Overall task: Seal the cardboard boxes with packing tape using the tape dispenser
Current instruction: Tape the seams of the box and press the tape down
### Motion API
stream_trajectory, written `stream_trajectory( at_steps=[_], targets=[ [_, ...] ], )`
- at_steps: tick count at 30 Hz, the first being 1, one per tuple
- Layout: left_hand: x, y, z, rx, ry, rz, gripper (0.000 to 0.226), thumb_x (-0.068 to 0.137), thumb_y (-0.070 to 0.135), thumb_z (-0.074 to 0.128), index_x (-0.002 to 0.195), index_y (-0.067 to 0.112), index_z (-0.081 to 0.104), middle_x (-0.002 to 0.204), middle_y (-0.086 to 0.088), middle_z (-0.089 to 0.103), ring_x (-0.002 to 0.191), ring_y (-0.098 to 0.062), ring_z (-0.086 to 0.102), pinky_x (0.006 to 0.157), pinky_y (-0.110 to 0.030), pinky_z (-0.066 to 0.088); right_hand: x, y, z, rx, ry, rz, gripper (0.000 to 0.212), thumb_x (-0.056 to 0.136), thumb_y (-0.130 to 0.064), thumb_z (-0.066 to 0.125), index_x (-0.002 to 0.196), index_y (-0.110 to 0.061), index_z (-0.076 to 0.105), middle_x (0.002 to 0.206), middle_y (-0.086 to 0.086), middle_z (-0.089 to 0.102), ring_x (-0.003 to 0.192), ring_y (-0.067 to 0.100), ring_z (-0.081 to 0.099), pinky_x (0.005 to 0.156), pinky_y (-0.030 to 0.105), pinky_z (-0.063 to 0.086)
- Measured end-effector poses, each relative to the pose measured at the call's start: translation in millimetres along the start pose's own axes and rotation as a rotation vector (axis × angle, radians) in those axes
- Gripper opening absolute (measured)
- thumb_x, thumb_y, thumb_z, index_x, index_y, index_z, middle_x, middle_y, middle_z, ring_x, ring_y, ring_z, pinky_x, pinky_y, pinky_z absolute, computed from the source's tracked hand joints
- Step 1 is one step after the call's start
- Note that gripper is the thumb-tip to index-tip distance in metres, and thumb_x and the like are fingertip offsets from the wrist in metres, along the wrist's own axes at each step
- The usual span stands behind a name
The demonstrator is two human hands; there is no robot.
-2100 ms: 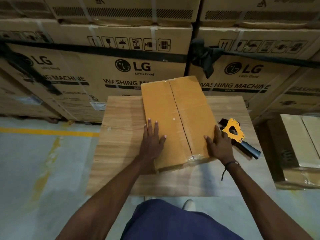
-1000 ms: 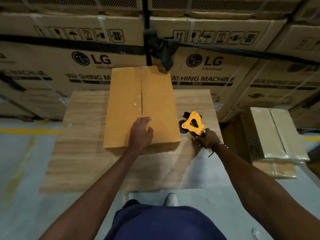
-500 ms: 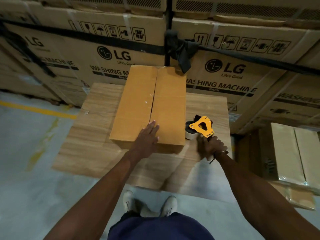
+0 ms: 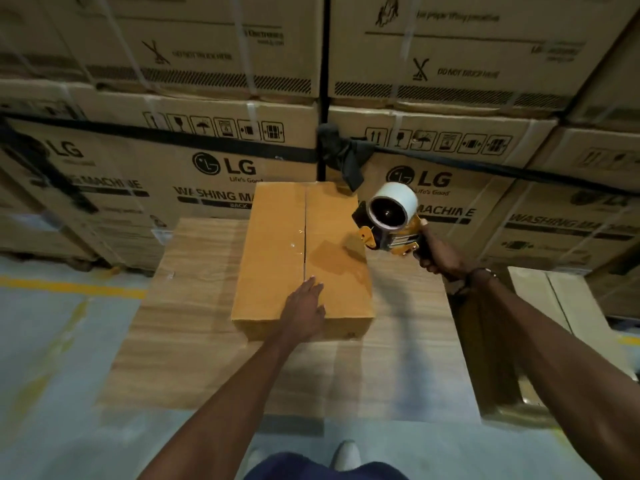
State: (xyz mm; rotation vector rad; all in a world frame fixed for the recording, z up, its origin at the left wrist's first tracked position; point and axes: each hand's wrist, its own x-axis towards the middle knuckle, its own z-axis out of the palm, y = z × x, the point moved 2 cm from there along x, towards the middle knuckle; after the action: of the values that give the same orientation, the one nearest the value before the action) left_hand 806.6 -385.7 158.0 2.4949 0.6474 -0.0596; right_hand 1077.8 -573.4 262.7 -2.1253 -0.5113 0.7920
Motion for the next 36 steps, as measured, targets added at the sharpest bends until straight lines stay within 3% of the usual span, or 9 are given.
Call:
stream_trajectory(
  at_steps=[4,7,9,12,16,19,25,30,36],
  targets=[
    [5.1,11.7,-45.8,-0.866,0.056,-0.361,0.029,0.105,0.029,0.053,0.117,0.009,0.069,0.125,-0.009,0.067,0.102,-0.023,0.064,0.081,-0.030,0.046,-23.6,-48.9,40.9,0.094,-0.292,-0.061,0.085,0.089,-0.089,0.019,0.083,-0.014,0.058,0.066,0.000,0.049,0.054,0.012,0.035,0.049,0.028,0.030],
    [-3.8,12.1,-68.8,-1.518,-0.127,-0.546,0.045,0.108,0.042,0.041,0.117,0.002,0.059,0.126,-0.022,0.066,0.104,-0.032,0.067,0.097,-0.044,0.053,-37.8,-73.2,86.8,0.137,-0.438,-0.040,0.077,0.093,-0.082,0.019,0.080,-0.013,0.052,0.068,-0.001,0.046,0.055,0.010,0.033,0.049,0.025,0.027],
    [-16.6,2.2,-78.8,-1.731,-0.262,-0.600,0.052,0.110,0.042,0.035,0.125,-0.004,0.054,0.126,-0.029,0.066,0.110,-0.038,0.068,0.106,-0.052,0.049,-41.9,-82.3,115.3,0.172,-0.510,-0.018,0.079,0.091,-0.083,0.025,0.086,-0.010,0.052,0.072,0.001,0.044,0.058,0.011,0.032,0.049,0.023,0.026],
    [-34.9,-22.4,-88.1,-1.825,-0.225,-0.620,0.036,0.109,0.020,0.038,0.123,-0.005,0.059,0.109,-0.021,0.072,0.099,-0.027,0.070,0.081,-0.036,0.062,-43.2,-93.4,146.3,0.185,-0.551,-0.013,0.077,0.093,-0.081,0.026,0.097,-0.008,0.051,0.074,0.001,0.044,0.059,0.011,0.032,0.048,0.021,0.026],
    [-51.6,-58.0,-98.4,-1.701,0.020,-0.676,0.016,0.105,-0.002,0.045,0.099,0.001,0.060,0.078,-0.010,0.069,0.075,-0.018,0.062,0.053,-0.023,0.058,-45.6,-103.6,173.2,0.147,-0.590,-0.042,0.078,0.095,-0.082,0.023,0.089,-0.009,0.050,0.073,0.003,0.041,0.059,0.013,0.029,0.049,0.023,0.026],
    [-58.2,-89.8,-99.4,-1.472,0.175,-0.627,0.013,0.098,-0.009,0.057,0.102,0.000,0.066,0.078,-0.012,0.075,0.065,-0.015,0.073,0.055,-0.024,0.060,-49.8,-105.7,191.1,0.084,-0.604,-0.085,0.079,0.096,-0.081,0.025,0.100,-0.008,0.054,0.074,0.004,0.045,0.059,0.013,0.033,0.049,0.024,0.029],
    [-74.2,-125.6,-100.4,-0.895,0.396,-0.588,0.019,0.078,-0.011,0.073,0.081,0.007,0.074,0.086,-0.012,0.076,0.073,-0.028,0.075,0.060,-0.037,0.064,-62.6,-94.2,213.1,-0.147,-0.575,-0.132,0.082,0.101,-0.074,0.018,0.084,-0.006,0.060,0.070,0.007,0.055,0.055,0.013,0.042,0.054,0.024,0.039],
    [-86.5,-140.2,-87.8,-0.749,0.486,-0.512,0.026,0.080,-0.006,0.076,0.068,0.015,0.067,0.068,-0.001,0.073,0.058,-0.017,0.071,0.048,-0.027,0.054,-63.0,-72.1,208.0,-0.207,-0.535,-0.116,0.084,0.100,-0.074,0.016,0.087,-0.004,0.061,0.071,0.007,0.056,0.055,0.011,0.043,0.060,0.026,0.040],
    [-93.2,-148.9,-82.2,-0.529,0.553,-0.423,0.019,0.079,0.000,0.067,0.075,0.019,0.067,0.074,0.002,0.072,0.072,-0.018,0.072,0.062,-0.034,0.061,-65.7,-71.8,223.5,-0.235,-0.487,-0.131,0.083,0.097,-0.075,0.017,0.074,-0.008,0.062,0.070,0.007,0.060,0.060,0.015,0.049,0.067,0.029,0.044]
  ],
)
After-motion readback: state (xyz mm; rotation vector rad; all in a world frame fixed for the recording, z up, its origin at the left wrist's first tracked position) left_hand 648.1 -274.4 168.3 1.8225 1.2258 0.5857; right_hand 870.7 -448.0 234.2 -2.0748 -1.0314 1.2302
